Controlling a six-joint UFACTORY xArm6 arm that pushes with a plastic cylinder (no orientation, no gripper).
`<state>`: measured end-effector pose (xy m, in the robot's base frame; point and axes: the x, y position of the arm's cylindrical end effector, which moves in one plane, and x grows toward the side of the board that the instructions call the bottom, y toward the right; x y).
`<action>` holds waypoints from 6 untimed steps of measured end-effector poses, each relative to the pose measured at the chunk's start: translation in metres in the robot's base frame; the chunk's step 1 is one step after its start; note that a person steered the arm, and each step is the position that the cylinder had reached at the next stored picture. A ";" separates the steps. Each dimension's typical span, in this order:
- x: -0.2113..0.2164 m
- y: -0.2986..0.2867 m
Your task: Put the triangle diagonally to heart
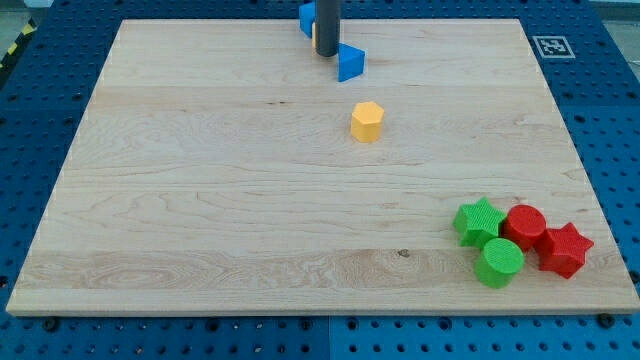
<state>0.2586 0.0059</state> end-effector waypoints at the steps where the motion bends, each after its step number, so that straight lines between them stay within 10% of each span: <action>1: 0.009 -0.004; 6: 0.057 0.059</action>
